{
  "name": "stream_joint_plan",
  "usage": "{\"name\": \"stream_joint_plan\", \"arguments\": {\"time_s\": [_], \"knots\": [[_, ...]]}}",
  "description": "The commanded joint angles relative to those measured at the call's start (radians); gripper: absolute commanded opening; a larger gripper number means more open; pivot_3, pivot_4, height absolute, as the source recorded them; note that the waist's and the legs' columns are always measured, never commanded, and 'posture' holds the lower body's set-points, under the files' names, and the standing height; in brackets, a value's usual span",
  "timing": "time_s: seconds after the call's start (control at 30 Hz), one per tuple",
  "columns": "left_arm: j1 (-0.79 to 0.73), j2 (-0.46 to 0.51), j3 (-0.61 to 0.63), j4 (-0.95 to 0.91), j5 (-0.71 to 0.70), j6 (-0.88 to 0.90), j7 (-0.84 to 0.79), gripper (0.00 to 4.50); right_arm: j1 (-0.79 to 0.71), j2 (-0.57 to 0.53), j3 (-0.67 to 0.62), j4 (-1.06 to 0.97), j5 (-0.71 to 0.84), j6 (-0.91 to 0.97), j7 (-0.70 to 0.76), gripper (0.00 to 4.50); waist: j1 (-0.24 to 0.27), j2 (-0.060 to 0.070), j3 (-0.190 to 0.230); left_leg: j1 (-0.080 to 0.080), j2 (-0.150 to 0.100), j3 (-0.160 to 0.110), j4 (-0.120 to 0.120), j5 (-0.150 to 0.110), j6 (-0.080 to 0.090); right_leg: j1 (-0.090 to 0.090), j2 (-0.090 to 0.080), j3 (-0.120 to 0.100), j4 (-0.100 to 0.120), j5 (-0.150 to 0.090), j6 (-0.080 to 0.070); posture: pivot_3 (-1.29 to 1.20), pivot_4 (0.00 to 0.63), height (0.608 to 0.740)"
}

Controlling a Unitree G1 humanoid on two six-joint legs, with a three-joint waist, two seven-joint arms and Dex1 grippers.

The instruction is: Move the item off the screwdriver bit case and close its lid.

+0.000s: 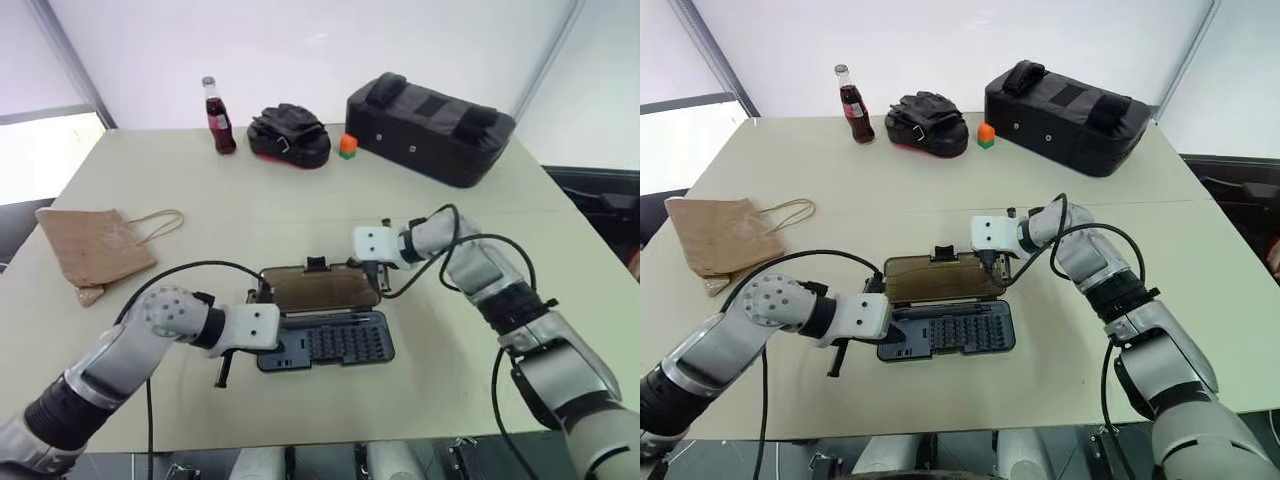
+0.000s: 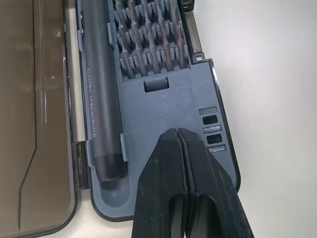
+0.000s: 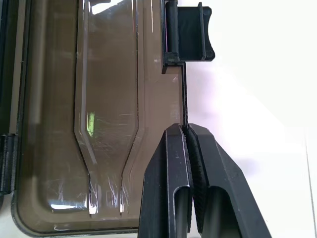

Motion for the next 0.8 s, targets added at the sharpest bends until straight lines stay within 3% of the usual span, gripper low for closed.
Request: {"name": "stream_joint_plan", "arguments": {"time_s": [0.03, 0.37, 0.63, 0.8], "knots": [[0.0, 0.001, -0.027, 0.047, 0.024, 0.012, -0.003, 0.0, 0.014, -0.05, -0.084, -0.118, -0.003, 0.08, -0.038, 0.06, 0.001, 0.0, 0.0, 0.0, 0.0, 0.0, 0.0, 0.0, 0.0, 0.0, 0.0, 0.0, 0.0, 0.0, 0.0, 0.0, 0.15, 0.74], [-0.003, -0.006, -0.02, 0.054, 0.027, -0.007, 0.016, 0.0, 0.101, -0.079, -0.132, -0.376, 0.013, 0.265, -0.059, 0.06, -0.002, 0.0, 0.001, -0.002, 0.0, 0.0, -0.001, 0.0, 0.0, -0.001, 0.0, 0.0, -0.003, 0.0, 0.0, 0.0, 0.15, 0.74], [-0.047, -0.065, 0.027, 0.047, -0.003, -0.064, 0.063, 0.0, 0.145, -0.107, -0.151, -0.479, 0.031, 0.345, -0.077, 0.06, -0.001, -0.003, 0.007, -0.005, 0.0, 0.0, -0.001, 0.0, 0.0, -0.002, 0.0, -0.001, -0.007, 0.0, 0.001, 0.0, 0.15, 0.74], [-0.072, -0.069, 0.071, 0.034, -0.048, -0.069, 0.049, 0.0, 0.156, -0.119, -0.152, -0.504, 0.041, 0.368, -0.087, 0.06, -0.002, -0.004, 0.008, -0.021, 0.0, 0.0, 0.0, 0.0, 0.0, -0.018, 0.0, -0.001, -0.005, 0.003, 0.004, 0.0, 0.15, 0.74]]}}
